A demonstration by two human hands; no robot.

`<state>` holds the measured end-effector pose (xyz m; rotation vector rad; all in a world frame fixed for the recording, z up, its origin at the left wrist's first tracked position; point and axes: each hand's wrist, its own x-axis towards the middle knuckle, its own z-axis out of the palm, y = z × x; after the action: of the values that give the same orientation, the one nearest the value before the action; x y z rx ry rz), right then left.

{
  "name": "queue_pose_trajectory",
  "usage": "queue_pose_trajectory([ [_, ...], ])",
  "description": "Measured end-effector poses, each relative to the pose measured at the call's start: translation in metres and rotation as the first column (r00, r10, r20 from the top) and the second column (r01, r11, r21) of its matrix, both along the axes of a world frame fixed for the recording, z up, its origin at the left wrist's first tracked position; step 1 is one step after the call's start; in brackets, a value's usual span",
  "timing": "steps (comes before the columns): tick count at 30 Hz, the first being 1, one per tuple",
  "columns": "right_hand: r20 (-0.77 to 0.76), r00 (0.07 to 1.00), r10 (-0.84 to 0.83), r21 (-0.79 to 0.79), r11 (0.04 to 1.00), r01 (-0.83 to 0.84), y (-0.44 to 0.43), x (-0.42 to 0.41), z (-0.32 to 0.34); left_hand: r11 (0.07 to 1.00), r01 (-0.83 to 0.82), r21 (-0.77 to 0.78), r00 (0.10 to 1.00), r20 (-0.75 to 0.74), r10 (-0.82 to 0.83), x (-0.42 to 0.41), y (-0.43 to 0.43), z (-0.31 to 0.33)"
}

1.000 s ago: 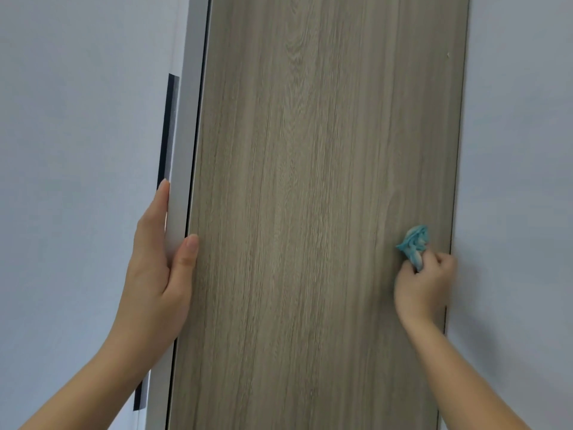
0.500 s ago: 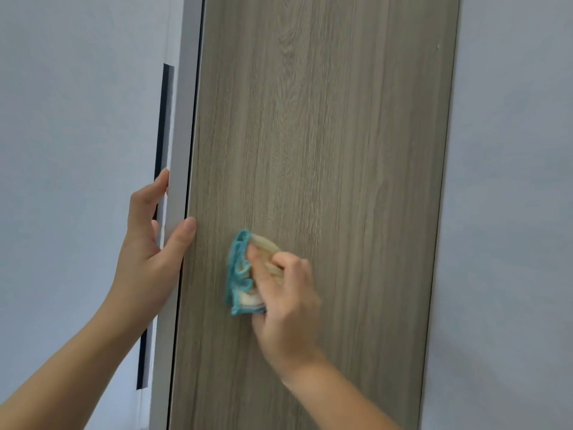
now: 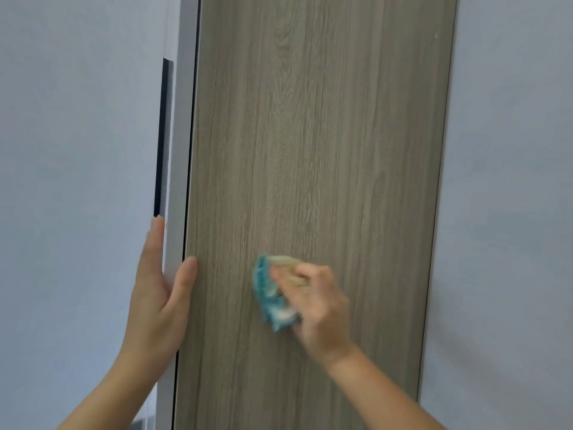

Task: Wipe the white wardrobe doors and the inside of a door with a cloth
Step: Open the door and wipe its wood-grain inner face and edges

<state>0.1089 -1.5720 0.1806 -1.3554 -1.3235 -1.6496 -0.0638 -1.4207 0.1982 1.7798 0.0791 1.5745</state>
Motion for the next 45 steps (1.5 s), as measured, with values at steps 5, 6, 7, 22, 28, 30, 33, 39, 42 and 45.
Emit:
queue_pose_trajectory([
  [5,-0.464,0.886,0.005,0.208,0.973,0.103,-0.045,0.077,0.018,0.998,-0.059,0.024,0.998,-0.029,0.06,-0.003,-0.002,-0.012],
  [6,-0.543,0.839,-0.028,0.229,0.957,0.18,-0.054,0.091,0.022,0.998,-0.062,0.026,0.998,-0.032,0.063,-0.003,-0.002,-0.013],
  [7,-0.626,0.778,-0.042,0.245,0.937,0.248,-0.063,0.105,0.027,0.997,-0.067,0.029,0.997,-0.033,0.068,-0.003,-0.002,-0.013],
  [22,-0.918,0.389,0.069,0.288,0.791,0.539,-0.091,0.158,0.031,0.995,-0.081,0.055,0.996,-0.033,0.082,-0.003,-0.005,-0.009],
  [28,-0.736,0.651,0.183,0.454,0.848,0.274,-0.035,0.076,0.006,0.997,-0.038,0.07,0.999,-0.018,0.039,-0.001,-0.002,-0.01],
  [30,-0.622,0.757,0.198,0.463,0.873,0.153,-0.009,0.039,-0.007,0.997,0.0,0.073,1.0,-0.012,0.001,-0.001,0.0,-0.012],
  [33,-0.502,0.838,0.213,0.371,0.928,-0.013,0.02,-0.01,-0.022,0.993,0.072,0.094,0.997,0.001,-0.072,0.0,0.005,-0.013],
  [39,-0.306,0.939,0.158,0.113,0.985,-0.129,0.052,-0.081,-0.05,0.986,0.16,0.045,0.986,0.043,-0.162,0.001,0.013,-0.013],
  [42,-0.169,0.976,0.137,-0.015,0.99,-0.142,0.062,-0.101,-0.066,0.982,0.187,0.041,0.982,0.028,-0.188,-0.004,0.019,-0.01],
  [45,-0.031,0.991,0.13,-0.085,0.988,-0.132,0.056,-0.094,-0.061,0.982,0.188,0.038,0.982,0.009,-0.188,-0.008,0.013,-0.011],
])
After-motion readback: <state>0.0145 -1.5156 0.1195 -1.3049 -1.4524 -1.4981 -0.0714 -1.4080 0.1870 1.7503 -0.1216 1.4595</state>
